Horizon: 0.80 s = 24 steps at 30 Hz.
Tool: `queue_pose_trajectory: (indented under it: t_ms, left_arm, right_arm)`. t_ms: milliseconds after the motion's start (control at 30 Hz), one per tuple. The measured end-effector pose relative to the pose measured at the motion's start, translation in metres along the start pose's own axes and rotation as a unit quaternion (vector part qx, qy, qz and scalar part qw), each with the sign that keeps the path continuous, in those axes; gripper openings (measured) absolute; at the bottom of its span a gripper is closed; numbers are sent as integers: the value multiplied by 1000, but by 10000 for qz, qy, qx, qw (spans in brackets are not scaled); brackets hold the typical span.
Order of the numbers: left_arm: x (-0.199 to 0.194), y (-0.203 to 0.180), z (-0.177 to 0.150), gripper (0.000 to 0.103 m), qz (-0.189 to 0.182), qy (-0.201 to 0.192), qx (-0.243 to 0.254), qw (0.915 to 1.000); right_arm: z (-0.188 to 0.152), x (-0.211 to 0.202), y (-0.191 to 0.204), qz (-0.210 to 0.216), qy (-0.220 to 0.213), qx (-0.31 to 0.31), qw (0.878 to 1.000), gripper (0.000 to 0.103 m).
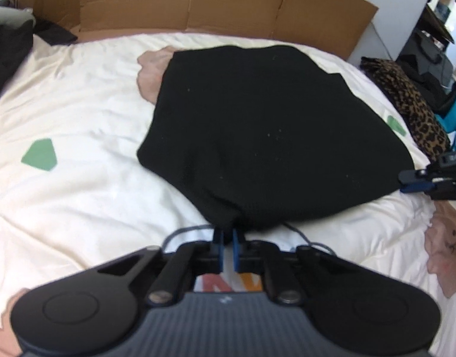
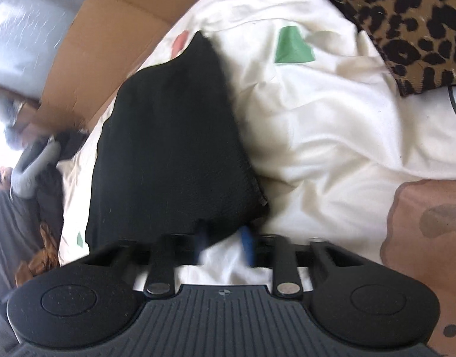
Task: Fold clothes
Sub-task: 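Open both tools and release the folded black shorts, then press the folded shorts edge flat with the right tool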
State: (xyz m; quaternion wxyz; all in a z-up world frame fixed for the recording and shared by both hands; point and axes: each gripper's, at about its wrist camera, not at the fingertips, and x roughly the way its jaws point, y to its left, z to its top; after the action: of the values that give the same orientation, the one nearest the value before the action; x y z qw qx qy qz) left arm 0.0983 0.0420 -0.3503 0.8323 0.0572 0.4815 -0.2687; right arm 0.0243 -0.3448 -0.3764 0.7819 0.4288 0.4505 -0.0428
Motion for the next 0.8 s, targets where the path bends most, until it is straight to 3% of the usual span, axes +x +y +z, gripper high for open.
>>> queue_pose_trajectory:
  t_ms: [33, 100, 300, 400, 633, 800]
  left_arm:
    - [-1, 1, 0, 6, -37, -14, 16, 10000]
    - [-3, 4, 1, 5, 3, 4, 36, 10000]
    - [-10, 14, 1, 0, 478, 203, 52, 9986]
    - [-21, 19, 4, 1, 486, 158, -79, 9987]
    - [-28, -10, 28, 9, -146, -281, -229, 9992]
    - [-4, -25, 23, 11, -289, -143, -82, 9994]
  right_arm:
    - [2, 1, -2, 0, -7, 76, 10000, 8]
    - [2, 1, -4, 12, -40, 169, 9998, 5]
    - [1, -2, 1, -203, -14, -24, 9998, 5]
    - [-3, -7, 11, -416, 6, -397, 9983, 7]
    - [-17, -8, 43, -412, 7, -1089, 9932, 7]
    - [-17, -10, 61, -402, -156, -1599, 9862, 7]
